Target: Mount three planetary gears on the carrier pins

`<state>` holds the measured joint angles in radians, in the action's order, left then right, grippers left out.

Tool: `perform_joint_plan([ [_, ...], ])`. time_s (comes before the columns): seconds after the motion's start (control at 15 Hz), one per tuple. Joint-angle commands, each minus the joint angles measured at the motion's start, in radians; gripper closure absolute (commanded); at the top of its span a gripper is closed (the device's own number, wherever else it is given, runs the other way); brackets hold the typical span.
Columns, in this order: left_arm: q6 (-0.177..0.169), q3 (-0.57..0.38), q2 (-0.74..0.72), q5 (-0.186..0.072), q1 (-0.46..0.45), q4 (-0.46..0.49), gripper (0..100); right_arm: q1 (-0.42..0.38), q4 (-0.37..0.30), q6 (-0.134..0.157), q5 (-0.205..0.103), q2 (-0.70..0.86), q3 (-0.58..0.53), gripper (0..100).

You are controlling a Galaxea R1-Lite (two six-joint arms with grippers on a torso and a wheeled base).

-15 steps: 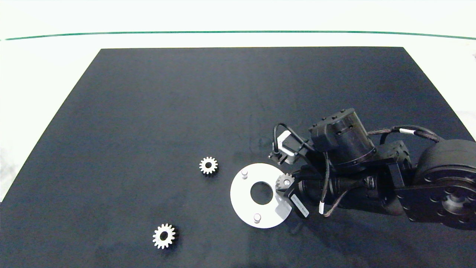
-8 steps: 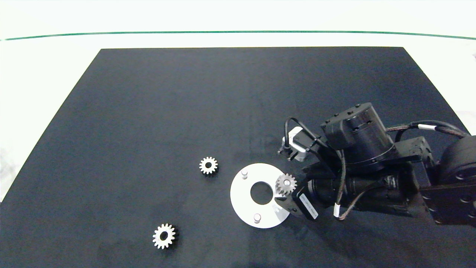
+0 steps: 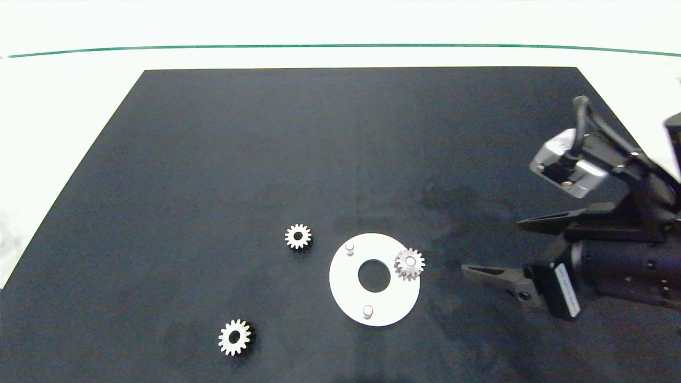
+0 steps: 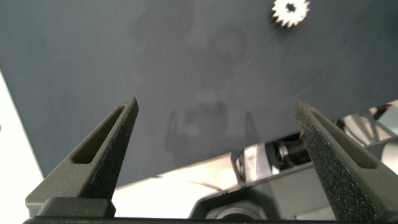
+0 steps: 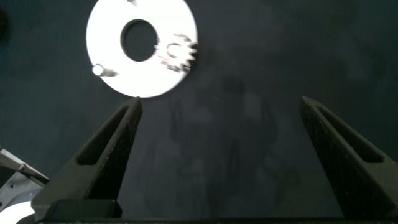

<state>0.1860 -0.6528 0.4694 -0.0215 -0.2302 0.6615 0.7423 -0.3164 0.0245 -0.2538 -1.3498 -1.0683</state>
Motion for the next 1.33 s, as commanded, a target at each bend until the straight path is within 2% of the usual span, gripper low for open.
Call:
perform_joint_plan([
  [0.07,0.000,0.039,0.072,0.041,-0.034,-0.060,0,-0.043,-0.076,-0.014,-0.013,0.210,0.048,0],
  [0.2,-0.013,0.085,0.094,0.048,-0.113,-0.109,0,-0.067,-0.098,-0.034,-0.013,0.261,0.050,0],
  [0.27,-0.031,0.120,0.098,0.046,-0.155,-0.166,0,-0.072,-0.113,-0.035,-0.013,0.285,0.050,0],
  [0.4,-0.051,0.228,0.101,0.048,-0.230,-0.339,0,-0.072,-0.147,-0.037,-0.013,0.327,0.048,0],
  [0.53,-0.046,0.344,0.137,0.048,-0.281,-0.522,0,-0.072,-0.162,-0.037,-0.013,0.354,0.050,0],
  [0.6,-0.043,0.367,0.157,0.051,-0.302,-0.562,0,-0.074,-0.165,-0.038,-0.013,0.365,0.050,0],
  [0.8,-0.029,0.358,0.238,0.046,-0.319,-0.576,0,-0.072,-0.168,-0.038,-0.013,0.383,0.051,0],
  [0.87,-0.014,0.355,0.265,0.043,-0.319,-0.591,0,-0.072,-0.168,-0.040,-0.012,0.385,0.051,0],
  [1.0,0.035,0.366,0.310,0.038,-0.319,-0.652,0,-0.069,-0.168,-0.061,-0.012,0.382,0.053,0],
  [1.2,0.041,0.372,0.374,0.043,-0.324,-0.712,0,-0.069,-0.168,-0.061,-0.012,0.397,0.070,0],
  [1.33,0.061,0.372,0.405,0.038,-0.345,-0.717,0,-0.069,-0.168,-0.061,-0.013,0.414,0.070,0],
])
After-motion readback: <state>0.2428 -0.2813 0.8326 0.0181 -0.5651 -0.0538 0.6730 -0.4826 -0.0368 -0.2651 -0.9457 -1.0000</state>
